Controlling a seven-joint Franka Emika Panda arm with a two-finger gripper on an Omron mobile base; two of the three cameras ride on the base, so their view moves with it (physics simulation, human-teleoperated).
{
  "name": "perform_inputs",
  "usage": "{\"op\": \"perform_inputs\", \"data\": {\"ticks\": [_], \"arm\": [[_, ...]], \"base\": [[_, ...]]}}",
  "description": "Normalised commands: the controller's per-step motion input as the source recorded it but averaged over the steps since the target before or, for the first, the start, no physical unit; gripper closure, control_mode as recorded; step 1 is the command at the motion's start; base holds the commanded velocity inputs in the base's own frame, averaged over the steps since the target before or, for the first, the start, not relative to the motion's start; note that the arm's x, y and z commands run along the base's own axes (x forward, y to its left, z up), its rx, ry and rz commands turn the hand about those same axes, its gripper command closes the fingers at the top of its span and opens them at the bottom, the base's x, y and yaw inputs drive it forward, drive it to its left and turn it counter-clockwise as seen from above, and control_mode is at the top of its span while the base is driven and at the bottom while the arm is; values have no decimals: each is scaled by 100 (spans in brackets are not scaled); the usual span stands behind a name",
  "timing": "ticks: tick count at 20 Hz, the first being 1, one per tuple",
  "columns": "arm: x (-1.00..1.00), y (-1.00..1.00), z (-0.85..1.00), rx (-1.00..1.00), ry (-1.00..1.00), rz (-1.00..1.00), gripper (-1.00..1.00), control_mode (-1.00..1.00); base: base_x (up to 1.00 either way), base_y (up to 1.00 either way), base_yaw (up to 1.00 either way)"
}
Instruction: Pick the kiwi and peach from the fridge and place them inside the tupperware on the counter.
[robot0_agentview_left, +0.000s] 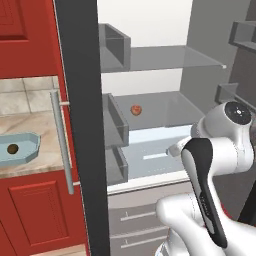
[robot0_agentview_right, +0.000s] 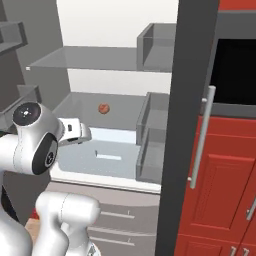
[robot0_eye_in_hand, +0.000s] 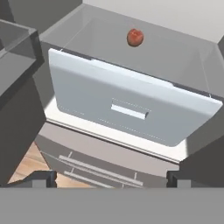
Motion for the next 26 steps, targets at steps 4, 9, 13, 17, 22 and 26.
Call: {"op": "perform_inputs", "data": {"ticks": [4, 9, 13, 17, 22, 26], "arm": [[0, 0, 0, 0, 0, 0, -100, 100], [40, -2, -12, 0, -2, 0, -100, -100], [73, 0, -22, 5, -4, 0, -100, -100], [83, 0, -24, 9, -3, 0, -100, -100], [77, 2, -15, 5, 0, 0, -100, -100], [68, 7, -12, 0, 0, 0, -100, -100]], "base": [[60, -12, 0], [22, -2, 0], [0, 0, 0], [0, 0, 0], [0, 0, 0], [0, 0, 0]]}}
